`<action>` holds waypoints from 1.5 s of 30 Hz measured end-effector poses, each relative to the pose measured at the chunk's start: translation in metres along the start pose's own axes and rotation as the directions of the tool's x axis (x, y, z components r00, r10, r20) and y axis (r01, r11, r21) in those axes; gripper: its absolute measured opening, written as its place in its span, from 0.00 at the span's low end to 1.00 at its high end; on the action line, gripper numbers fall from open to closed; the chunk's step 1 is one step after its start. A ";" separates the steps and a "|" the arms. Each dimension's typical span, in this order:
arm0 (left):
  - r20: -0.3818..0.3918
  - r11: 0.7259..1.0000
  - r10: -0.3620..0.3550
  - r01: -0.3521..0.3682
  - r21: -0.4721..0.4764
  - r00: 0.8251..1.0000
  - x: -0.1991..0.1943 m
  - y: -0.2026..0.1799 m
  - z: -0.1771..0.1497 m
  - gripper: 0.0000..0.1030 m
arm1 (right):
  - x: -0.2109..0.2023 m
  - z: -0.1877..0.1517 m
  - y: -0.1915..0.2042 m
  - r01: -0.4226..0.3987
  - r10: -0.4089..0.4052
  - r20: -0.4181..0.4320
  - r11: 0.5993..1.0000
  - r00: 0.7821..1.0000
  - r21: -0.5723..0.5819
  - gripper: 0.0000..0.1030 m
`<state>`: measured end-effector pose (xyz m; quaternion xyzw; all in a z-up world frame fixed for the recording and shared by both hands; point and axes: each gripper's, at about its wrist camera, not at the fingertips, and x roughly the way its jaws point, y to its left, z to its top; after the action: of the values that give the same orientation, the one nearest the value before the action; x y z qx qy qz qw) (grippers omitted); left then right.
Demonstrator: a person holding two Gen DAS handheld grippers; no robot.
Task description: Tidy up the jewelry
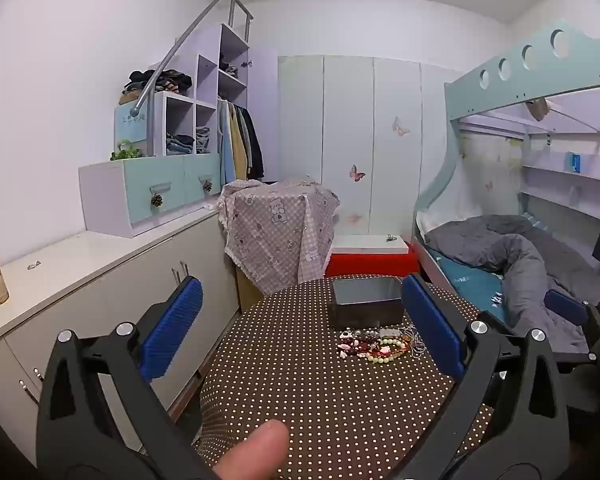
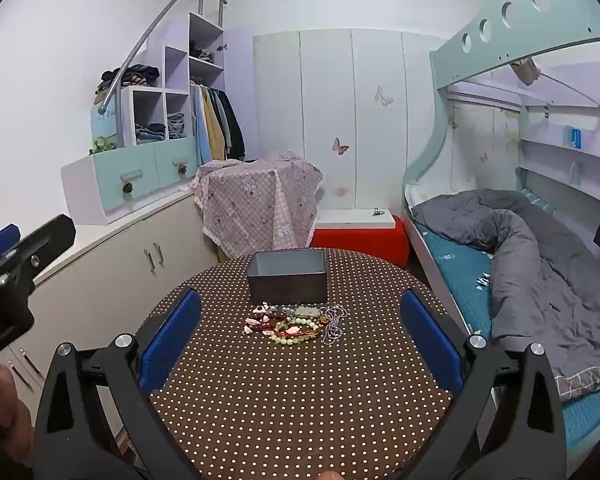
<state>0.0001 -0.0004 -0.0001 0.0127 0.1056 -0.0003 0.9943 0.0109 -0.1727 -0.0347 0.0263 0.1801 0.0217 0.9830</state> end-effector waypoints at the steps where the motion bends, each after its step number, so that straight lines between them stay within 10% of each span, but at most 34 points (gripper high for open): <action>1: 0.004 1.000 0.001 -0.001 0.004 1.000 0.000 0.000 0.000 0.95 | 0.000 0.000 0.000 -0.001 0.001 0.001 1.000 1.000 -0.001 0.93; 45: 0.015 0.999 -0.015 0.016 -0.035 1.000 -0.001 0.016 -0.003 0.95 | -0.015 0.026 0.008 0.031 -0.027 0.089 0.998 0.996 -0.047 0.93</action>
<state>-0.0017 0.0153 -0.0028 -0.0053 0.0986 -0.0063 0.9951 0.0064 -0.1662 -0.0043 0.0010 0.1362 0.0104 0.9906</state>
